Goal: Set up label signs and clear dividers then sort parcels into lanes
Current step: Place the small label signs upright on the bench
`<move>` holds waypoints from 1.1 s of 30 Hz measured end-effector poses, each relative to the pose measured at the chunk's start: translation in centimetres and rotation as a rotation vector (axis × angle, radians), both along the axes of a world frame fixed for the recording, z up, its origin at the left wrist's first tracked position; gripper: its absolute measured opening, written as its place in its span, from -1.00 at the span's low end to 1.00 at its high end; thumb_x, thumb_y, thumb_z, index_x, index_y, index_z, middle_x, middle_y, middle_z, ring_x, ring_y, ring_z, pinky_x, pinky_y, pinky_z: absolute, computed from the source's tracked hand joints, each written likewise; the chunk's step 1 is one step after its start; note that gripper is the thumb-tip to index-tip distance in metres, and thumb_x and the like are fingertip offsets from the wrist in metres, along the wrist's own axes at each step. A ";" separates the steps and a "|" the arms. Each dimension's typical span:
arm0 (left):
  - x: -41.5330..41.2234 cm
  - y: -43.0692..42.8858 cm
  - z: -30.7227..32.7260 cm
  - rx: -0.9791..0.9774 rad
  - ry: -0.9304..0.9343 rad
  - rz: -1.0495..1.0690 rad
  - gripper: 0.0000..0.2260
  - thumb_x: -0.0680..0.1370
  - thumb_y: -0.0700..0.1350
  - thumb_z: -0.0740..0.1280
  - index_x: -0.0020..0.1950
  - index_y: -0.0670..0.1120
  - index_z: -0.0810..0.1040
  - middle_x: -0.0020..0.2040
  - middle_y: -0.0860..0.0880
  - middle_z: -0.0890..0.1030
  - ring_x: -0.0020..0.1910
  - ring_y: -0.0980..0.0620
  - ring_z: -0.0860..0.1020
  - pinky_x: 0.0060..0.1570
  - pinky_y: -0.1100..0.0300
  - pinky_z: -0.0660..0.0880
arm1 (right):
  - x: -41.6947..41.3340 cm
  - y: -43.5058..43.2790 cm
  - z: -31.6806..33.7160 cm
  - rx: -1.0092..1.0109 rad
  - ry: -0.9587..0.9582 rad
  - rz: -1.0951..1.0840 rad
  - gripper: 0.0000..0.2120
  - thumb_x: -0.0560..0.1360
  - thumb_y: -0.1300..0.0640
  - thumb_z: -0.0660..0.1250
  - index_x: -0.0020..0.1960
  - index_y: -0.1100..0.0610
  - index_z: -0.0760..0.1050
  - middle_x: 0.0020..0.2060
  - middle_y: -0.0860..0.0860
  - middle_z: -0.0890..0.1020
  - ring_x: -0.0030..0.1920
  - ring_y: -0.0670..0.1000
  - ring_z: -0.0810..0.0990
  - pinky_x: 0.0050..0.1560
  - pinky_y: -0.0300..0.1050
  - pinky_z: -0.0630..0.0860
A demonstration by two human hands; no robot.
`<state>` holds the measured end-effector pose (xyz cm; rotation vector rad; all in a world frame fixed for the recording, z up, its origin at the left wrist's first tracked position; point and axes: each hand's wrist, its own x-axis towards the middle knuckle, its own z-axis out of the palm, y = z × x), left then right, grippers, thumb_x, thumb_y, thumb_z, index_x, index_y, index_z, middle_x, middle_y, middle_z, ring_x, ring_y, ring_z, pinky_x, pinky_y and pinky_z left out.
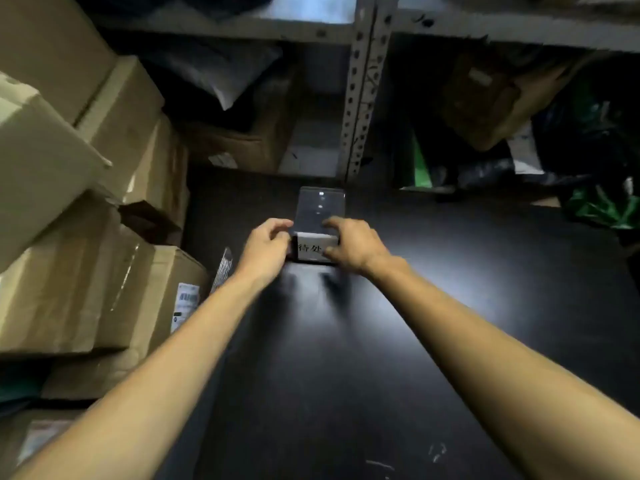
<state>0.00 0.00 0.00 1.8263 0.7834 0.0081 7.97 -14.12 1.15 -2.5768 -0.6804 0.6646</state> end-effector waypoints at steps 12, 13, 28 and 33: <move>0.8 1.6 -1.3 0.120 0.100 0.188 -0.62 0.54 -0.30 0.16 0.36 -0.12 0.33 0.34 -0.19 0.38 0.32 -0.15 0.40 0.30 0.12 0.32 | -0.2 5.2 -3.2 0.072 -0.259 0.128 -0.70 0.55 0.02 0.34 0.27 -0.10 0.56 0.11 0.02 0.56 0.13 0.21 0.56 -0.02 0.04 0.48; 0.9 1.4 -1.0 0.131 0.119 0.186 -0.61 0.55 -0.28 0.16 0.37 -0.12 0.32 0.36 -0.19 0.36 0.35 -0.16 0.36 0.33 0.11 0.28 | 0.0 5.0 -3.1 0.065 -0.286 0.139 -0.71 0.55 0.00 0.34 0.26 -0.11 0.56 0.10 0.00 0.59 0.15 0.18 0.53 -0.03 0.01 0.46; 5.6 -4.1 8.5 0.420 -0.075 -0.037 -0.78 0.56 -0.13 0.22 0.18 0.02 0.52 0.21 -0.04 0.54 0.26 -0.08 0.44 0.26 0.05 0.29 | 6.4 -3.8 10.2 0.104 -0.166 0.128 -0.72 0.44 0.02 0.47 0.15 -0.07 0.66 -0.08 0.00 0.71 0.01 0.06 0.63 0.01 -0.02 0.55; 7.5 -7.3 6.8 0.287 -0.136 -0.108 -0.75 0.60 -0.14 0.17 0.09 0.01 0.64 0.15 -0.07 0.62 0.19 -0.03 0.53 0.23 0.11 0.42 | 7.8 -8.9 7.8 0.060 -0.135 0.115 -0.73 0.48 0.05 0.45 0.18 -0.02 0.65 -0.02 0.03 0.72 0.05 0.07 0.64 0.07 -0.01 0.55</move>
